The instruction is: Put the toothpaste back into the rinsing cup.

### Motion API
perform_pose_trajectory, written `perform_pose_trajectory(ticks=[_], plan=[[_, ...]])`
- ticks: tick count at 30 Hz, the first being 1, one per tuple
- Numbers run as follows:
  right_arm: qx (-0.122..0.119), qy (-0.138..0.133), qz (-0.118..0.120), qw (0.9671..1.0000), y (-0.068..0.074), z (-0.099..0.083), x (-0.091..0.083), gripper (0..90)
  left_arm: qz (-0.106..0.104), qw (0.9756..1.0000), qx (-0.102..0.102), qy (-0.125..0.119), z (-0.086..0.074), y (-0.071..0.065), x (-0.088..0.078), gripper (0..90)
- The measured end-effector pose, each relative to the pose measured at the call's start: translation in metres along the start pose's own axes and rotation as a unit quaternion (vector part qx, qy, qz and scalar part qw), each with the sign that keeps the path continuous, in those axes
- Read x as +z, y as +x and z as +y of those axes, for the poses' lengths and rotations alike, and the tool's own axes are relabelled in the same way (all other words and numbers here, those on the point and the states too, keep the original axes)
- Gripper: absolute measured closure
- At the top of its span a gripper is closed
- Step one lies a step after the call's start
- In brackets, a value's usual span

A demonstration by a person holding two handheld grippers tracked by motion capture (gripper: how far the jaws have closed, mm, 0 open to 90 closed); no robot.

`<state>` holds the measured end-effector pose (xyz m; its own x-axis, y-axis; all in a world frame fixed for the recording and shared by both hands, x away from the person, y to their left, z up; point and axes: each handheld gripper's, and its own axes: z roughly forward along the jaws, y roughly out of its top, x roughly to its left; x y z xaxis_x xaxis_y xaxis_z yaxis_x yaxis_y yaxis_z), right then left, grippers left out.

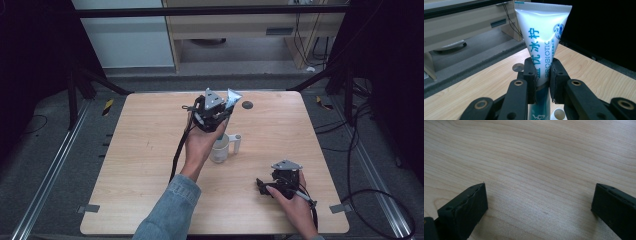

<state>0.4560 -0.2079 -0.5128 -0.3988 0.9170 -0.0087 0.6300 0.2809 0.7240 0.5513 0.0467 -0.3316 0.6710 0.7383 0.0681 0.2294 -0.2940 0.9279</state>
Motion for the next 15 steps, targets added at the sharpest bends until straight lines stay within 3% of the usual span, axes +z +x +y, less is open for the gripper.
perform_pose_trajectory(ticks=[15], plan=[[0.001,0.000,0.001,1.0000,0.0001,0.0000,-0.0001,0.6,-0.001,0.9999,-0.006,-0.009,-0.0106,-0.0001,0.0019,77.5]])
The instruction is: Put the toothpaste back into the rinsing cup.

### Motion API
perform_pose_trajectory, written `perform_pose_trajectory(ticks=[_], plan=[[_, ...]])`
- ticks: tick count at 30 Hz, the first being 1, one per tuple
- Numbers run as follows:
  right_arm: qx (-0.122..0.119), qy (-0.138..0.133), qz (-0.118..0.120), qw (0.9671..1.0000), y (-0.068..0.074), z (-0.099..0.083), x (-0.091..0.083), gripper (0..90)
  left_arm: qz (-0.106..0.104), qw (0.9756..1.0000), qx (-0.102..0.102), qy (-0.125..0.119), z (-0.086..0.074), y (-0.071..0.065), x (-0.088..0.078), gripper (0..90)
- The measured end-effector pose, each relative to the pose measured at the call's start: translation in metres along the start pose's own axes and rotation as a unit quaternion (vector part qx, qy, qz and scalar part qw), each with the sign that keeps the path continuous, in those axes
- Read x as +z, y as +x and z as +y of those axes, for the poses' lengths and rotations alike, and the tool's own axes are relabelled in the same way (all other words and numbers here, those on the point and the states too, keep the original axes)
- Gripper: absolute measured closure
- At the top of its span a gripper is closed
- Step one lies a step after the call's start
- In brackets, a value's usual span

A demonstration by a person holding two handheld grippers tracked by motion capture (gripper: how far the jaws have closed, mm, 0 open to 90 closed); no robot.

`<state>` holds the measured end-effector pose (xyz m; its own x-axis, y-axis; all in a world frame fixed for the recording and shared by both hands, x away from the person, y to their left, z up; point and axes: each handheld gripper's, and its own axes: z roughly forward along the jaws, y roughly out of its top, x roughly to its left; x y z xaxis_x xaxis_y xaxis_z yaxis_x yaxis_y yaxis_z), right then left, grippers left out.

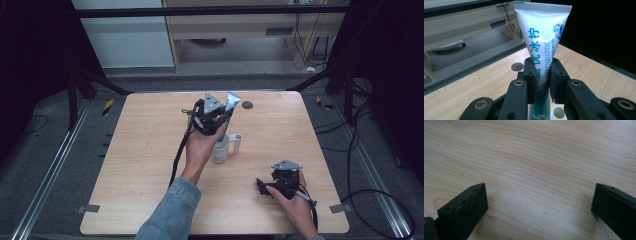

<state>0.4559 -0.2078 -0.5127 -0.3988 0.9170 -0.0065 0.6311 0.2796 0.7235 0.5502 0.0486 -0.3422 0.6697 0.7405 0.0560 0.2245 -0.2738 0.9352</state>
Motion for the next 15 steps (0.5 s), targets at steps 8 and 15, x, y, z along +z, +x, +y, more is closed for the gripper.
perform_pose_trajectory(ticks=[8,15], plan=[[0.001,0.000,0.000,1.0000,0.000,0.000,0.000,0.6,-0.001,1.0000,-0.006,-0.004,-0.008,-0.001,0.002,77.5],[0.000,-0.001,0.001,1.0000,0.000,0.000,0.000,0.6,0.001,0.9999,-0.008,-0.010,-0.011,0.000,0.002,77.4]])
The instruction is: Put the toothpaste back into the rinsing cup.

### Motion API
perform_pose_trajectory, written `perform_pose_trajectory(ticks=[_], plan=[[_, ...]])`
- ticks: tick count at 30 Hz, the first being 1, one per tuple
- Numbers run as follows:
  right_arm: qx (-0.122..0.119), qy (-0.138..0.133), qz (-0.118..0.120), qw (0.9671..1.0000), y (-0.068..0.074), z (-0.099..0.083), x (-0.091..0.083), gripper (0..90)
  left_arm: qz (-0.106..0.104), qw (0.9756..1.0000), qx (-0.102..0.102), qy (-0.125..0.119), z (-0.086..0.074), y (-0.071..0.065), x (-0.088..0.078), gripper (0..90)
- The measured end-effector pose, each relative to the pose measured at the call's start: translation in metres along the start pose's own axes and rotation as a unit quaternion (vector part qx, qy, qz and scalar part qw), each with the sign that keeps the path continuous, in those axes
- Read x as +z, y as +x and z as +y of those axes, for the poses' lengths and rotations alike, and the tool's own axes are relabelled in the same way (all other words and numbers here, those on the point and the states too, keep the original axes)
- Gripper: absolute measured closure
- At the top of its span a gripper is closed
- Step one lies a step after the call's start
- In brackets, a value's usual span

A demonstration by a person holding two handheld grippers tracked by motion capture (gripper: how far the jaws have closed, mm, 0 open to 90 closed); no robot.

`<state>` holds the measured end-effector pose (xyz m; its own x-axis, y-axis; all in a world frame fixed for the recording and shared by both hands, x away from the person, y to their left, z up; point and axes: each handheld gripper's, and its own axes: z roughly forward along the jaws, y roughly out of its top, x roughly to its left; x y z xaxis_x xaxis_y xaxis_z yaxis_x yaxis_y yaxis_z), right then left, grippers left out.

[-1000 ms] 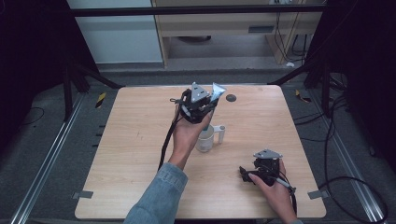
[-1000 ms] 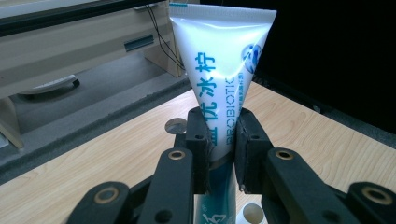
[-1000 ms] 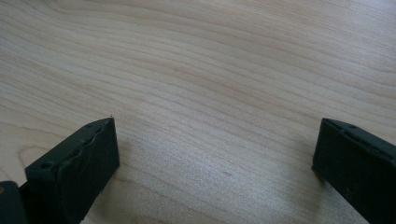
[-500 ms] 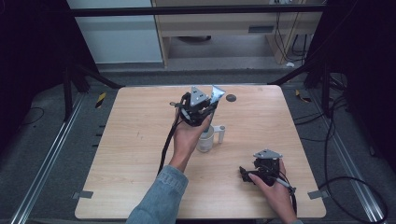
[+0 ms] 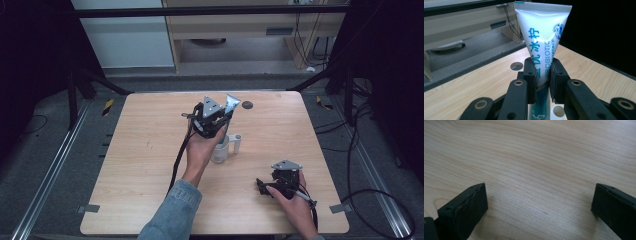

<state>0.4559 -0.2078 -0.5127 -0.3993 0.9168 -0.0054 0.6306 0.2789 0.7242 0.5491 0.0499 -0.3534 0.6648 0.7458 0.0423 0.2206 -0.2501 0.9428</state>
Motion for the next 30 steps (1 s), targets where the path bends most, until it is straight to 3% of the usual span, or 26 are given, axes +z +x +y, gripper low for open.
perform_pose_trajectory(ticks=[30], plan=[[0.001,0.000,0.000,1.0000,0.000,0.000,0.000,0.6,0.007,0.9998,-0.012,-0.012,-0.018,0.002,0.001,77.4]])
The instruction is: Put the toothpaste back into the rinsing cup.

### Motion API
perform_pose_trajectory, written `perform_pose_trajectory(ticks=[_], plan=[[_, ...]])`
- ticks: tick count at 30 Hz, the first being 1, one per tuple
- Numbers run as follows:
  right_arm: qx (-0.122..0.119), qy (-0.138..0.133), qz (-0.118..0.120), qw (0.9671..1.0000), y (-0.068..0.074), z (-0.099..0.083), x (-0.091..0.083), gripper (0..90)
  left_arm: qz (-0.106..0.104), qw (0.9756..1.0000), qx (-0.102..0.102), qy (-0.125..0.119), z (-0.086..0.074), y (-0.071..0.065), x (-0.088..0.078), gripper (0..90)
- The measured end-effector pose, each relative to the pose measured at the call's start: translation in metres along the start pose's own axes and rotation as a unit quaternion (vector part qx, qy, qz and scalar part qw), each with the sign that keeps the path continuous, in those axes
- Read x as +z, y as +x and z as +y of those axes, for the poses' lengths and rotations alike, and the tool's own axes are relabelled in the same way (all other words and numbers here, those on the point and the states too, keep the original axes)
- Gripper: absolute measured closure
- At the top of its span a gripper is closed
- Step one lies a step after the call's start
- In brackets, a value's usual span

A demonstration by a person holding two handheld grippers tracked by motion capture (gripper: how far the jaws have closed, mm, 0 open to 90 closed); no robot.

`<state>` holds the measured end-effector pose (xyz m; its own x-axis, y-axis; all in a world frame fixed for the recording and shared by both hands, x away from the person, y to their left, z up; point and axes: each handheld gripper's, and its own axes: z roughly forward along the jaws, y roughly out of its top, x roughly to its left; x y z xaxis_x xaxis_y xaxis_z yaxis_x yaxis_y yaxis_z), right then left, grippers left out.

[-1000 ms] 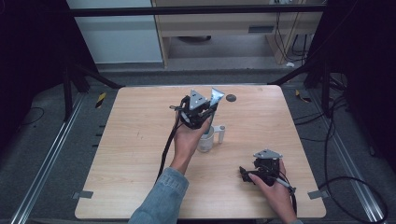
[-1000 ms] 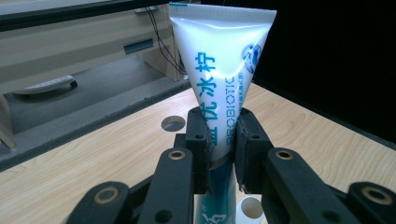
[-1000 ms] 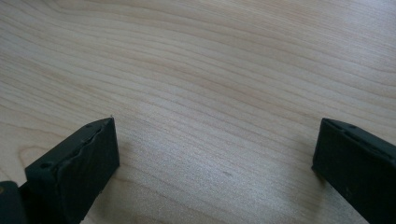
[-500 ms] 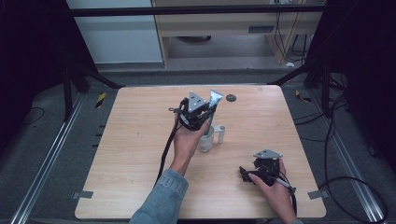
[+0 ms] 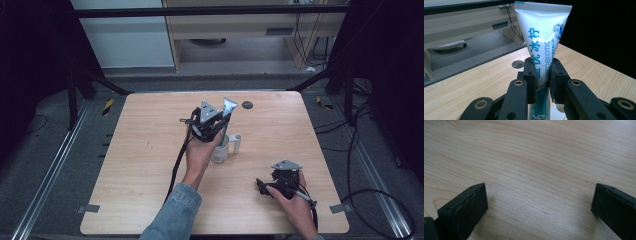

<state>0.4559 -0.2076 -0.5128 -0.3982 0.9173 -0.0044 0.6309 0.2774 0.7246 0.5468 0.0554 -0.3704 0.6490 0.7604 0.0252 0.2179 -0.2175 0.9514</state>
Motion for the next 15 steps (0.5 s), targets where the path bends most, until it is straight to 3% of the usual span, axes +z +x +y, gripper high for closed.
perform_pose_trajectory(ticks=[15], plan=[[0.000,0.000,0.000,1.0000,-0.0001,0.0000,0.0000,0.6,0.012,0.9998,-0.007,-0.014,-0.0072,0.0003,-0.0012,77.4]])
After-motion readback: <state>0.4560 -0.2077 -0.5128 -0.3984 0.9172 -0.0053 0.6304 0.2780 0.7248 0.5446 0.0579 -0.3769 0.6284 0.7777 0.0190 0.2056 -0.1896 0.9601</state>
